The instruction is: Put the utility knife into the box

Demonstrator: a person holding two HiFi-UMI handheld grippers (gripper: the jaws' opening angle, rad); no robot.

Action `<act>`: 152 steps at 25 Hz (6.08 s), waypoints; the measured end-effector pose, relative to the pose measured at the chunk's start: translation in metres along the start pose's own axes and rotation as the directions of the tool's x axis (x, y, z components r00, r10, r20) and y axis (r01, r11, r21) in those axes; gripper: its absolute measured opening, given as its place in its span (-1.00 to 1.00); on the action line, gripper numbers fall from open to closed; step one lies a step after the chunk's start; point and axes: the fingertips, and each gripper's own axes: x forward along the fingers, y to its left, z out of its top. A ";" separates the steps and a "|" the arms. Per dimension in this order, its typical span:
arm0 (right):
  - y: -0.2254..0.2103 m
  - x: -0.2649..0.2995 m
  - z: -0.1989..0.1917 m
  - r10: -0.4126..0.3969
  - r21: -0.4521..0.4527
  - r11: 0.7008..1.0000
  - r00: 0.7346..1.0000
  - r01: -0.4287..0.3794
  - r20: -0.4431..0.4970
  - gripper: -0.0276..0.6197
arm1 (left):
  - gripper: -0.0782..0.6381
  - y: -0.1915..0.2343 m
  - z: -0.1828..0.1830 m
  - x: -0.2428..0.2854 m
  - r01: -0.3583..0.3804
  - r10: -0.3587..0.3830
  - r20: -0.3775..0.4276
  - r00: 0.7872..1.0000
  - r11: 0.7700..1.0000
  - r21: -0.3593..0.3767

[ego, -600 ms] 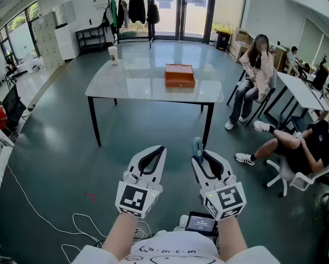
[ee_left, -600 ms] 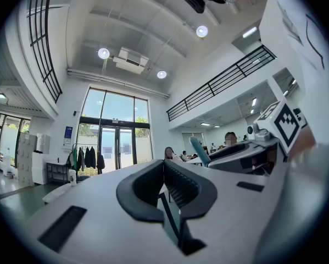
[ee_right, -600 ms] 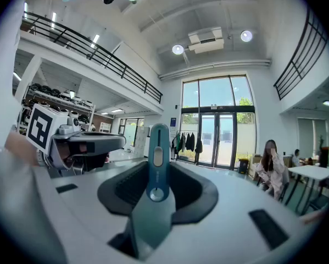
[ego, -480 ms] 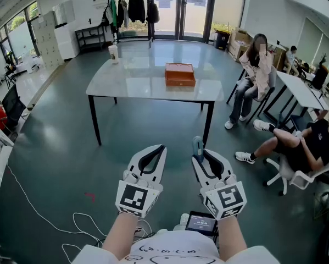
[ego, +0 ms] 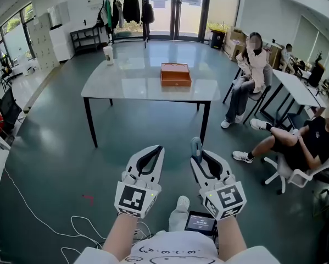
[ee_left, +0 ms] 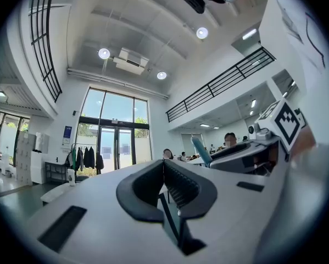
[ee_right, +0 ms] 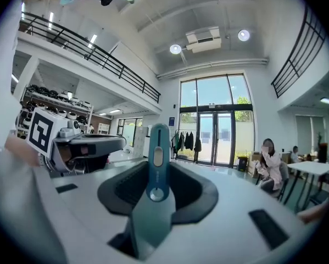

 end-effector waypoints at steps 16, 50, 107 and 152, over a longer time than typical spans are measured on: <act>-0.124 0.105 -0.018 0.066 0.010 0.998 0.998 -0.066 -0.003 -0.51 | -0.74 0.041 -0.036 0.150 -0.038 0.039 -0.032 0.999 0.999 0.015; -0.272 0.298 -0.041 0.152 0.014 0.988 0.988 -0.151 -0.041 -0.51 | -0.74 0.152 -0.103 0.355 -0.115 0.114 -0.078 0.990 0.993 -0.012; -0.426 0.612 -0.107 0.246 -0.011 0.966 0.925 -0.260 -0.288 -0.51 | -0.74 0.369 -0.217 0.602 -0.128 0.112 -0.166 0.980 0.987 -0.094; -0.390 0.675 -0.308 0.445 0.158 0.759 0.325 -0.632 -0.834 -0.50 | -0.74 0.405 -0.258 0.608 -0.246 0.220 -0.292 0.931 0.968 -0.055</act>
